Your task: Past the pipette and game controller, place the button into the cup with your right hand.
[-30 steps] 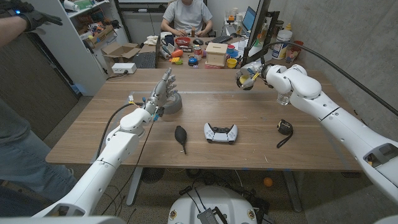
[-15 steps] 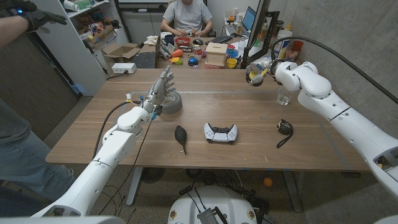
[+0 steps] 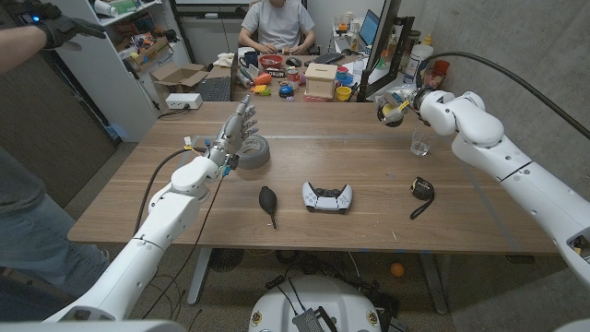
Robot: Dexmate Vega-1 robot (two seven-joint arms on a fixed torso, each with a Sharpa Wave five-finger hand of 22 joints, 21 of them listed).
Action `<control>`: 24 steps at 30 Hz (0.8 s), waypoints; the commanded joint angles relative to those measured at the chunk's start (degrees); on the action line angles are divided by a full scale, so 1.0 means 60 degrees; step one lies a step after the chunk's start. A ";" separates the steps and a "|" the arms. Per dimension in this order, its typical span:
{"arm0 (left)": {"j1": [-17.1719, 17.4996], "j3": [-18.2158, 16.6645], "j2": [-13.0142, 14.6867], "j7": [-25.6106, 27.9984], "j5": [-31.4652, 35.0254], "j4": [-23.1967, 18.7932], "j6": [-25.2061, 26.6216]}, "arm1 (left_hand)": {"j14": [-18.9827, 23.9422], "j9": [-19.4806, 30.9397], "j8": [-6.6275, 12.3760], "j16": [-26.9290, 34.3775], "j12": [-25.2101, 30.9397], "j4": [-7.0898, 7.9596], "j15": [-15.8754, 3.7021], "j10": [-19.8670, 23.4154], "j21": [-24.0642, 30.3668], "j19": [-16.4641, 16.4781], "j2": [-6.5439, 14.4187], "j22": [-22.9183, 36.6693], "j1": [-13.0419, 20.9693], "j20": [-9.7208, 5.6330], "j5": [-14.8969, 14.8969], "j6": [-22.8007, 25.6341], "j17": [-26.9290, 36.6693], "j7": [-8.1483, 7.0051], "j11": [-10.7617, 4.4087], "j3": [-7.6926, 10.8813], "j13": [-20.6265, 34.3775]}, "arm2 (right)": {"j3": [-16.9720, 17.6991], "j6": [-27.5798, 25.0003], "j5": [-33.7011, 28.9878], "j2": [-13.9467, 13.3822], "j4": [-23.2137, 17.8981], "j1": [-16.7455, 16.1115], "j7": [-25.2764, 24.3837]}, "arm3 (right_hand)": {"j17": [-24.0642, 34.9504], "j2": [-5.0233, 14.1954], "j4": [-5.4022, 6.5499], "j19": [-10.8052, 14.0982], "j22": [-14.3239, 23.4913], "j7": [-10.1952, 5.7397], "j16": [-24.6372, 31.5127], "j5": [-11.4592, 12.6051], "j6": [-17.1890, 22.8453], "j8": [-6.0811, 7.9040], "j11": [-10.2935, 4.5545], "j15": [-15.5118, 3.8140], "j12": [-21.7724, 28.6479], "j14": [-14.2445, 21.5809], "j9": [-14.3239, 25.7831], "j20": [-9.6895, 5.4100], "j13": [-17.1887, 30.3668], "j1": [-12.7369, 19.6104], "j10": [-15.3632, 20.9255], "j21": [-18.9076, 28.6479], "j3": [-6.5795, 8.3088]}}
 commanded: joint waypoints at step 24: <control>0.0412 -0.0254 0.0331 0.0301 0.0038 -0.0899 0.0125 | 0.0023 0.0046 0.0043 0.0019 0.0019 -0.0012 0.0046 0.0040 -0.0047 0.0012 0.0069 0.0011 0.0114 -0.0022 0.0075 0.0085 0.0010 0.0007 -0.0027 -0.0086 0.0024 | 0.0426 -0.0974 0.0250 -0.0538 0.0525 -0.0239 -0.0180 | 0.0005 0.0630 0.0100 0.0056 0.0048 0.0023 -0.0059 0.0080 0.0241 0.0058 -0.0022 -0.0030 -0.0045 0.0119 0.0097 0.0050 0.0020 0.0559 0.0155 -0.0099 0.0139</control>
